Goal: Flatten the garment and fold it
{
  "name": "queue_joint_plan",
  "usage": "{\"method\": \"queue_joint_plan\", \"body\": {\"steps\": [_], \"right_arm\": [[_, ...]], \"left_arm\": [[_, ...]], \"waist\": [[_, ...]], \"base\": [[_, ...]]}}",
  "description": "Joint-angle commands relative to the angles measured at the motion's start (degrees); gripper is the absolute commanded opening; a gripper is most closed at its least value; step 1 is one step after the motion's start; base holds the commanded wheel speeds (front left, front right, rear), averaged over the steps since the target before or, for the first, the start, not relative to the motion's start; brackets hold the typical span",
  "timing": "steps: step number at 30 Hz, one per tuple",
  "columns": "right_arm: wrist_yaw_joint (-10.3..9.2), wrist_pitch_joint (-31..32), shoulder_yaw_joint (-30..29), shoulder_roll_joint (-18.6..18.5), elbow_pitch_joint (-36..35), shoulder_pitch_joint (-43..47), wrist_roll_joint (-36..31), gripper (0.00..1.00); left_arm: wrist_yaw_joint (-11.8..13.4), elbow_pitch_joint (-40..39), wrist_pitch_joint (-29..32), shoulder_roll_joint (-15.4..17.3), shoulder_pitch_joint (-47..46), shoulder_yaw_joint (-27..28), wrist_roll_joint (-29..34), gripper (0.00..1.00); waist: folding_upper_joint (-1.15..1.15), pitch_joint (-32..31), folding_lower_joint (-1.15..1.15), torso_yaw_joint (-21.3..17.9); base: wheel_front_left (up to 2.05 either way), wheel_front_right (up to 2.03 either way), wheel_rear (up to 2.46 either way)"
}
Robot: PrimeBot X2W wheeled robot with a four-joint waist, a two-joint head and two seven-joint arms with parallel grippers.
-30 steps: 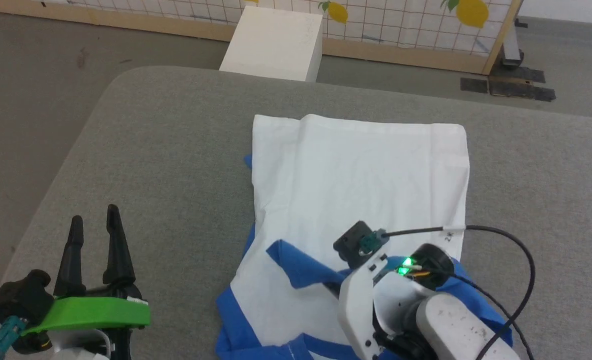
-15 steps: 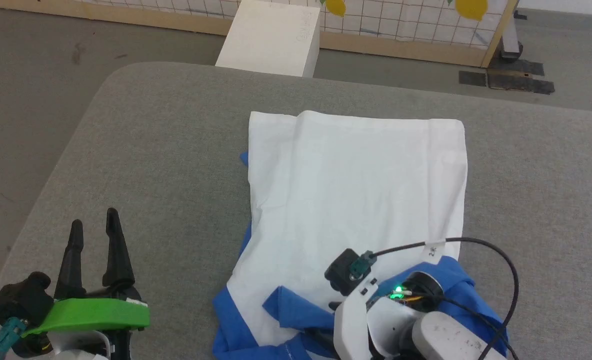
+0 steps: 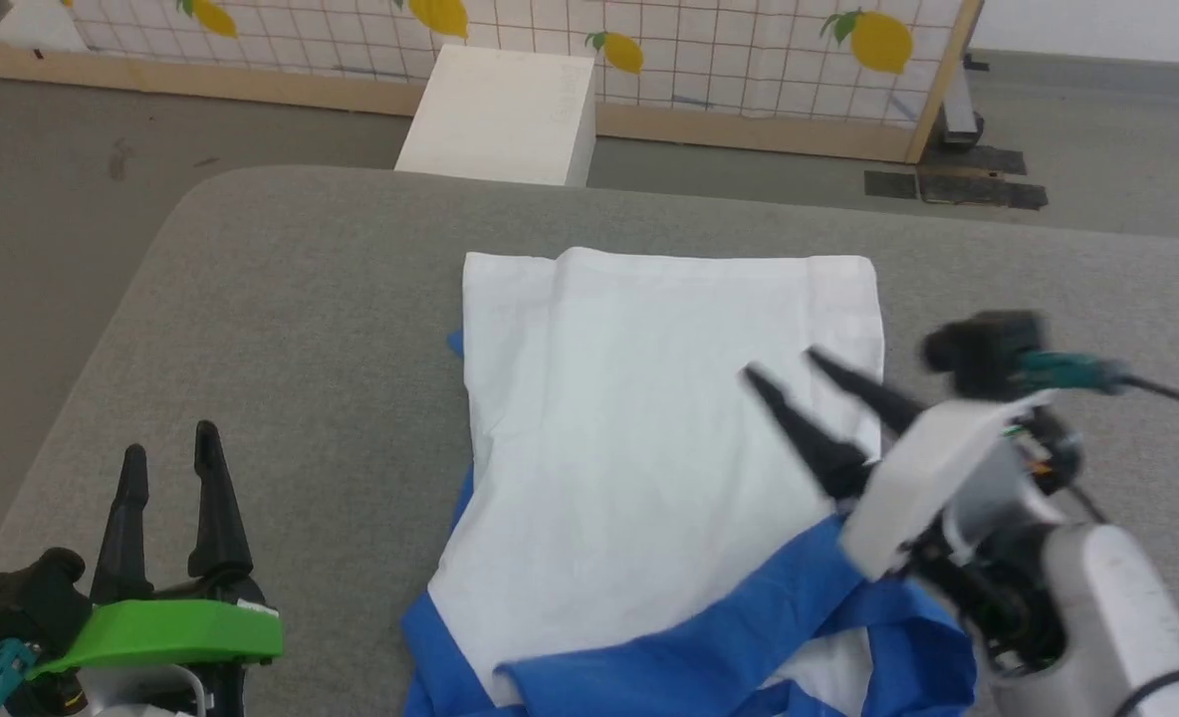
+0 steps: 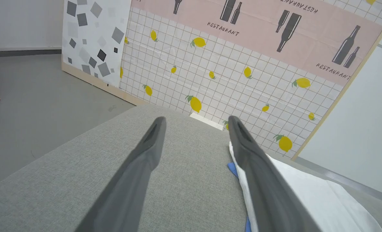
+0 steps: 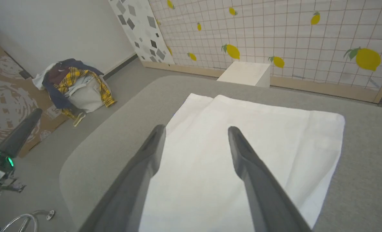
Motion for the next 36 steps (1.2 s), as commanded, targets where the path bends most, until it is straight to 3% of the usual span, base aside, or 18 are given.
{"method": "queue_joint_plan", "body": {"steps": [1,9,18,22,28,36], "right_arm": [[-0.08,-2.38,-3.33,0.75,-0.84,1.04,-1.14,1.0],[-0.08,-11.23,-20.52,2.62,0.86,3.13,-7.03,1.0],[-0.08,-12.63,-26.24,3.1,3.55,4.8,-8.12,1.0],[-0.08,-12.46,-27.04,3.12,3.25,4.18,-7.93,1.0],[-0.08,-12.11,-26.49,3.13,1.52,1.36,-7.87,1.0],[-0.08,-13.42,-24.73,3.13,1.64,-2.16,-7.08,1.0]], "left_arm": [[0.22,-0.17,0.34,0.32,0.92,0.04,-0.13,1.0],[0.5,0.01,0.72,0.38,0.96,-0.55,-0.22,1.0],[0.88,2.02,3.2,0.82,-1.39,-1.07,-1.34,1.0],[0.98,5.31,9.96,2.14,-8.06,-2.02,-3.41,1.0],[0.31,14.01,28.3,7.43,-23.02,-4.68,-7.33,1.0],[1.89,22.53,49.96,14.23,-37.07,-8.57,-7.9,1.0]], "waist": [[0.36,-0.54,0.0,-1.0],[0.36,-0.32,0.0,-3.21],[0.36,2.07,0.0,-5.35],[0.36,4.49,0.0,-5.16],[0.36,9.86,0.0,-6.33],[0.36,17.12,0.0,-10.04]], "base": [[0.0,0.0,0.0],[0.0,0.0,0.0],[0.0,0.0,0.0],[0.0,0.0,0.0],[0.0,0.0,0.0],[0.0,0.0,0.0]]}}
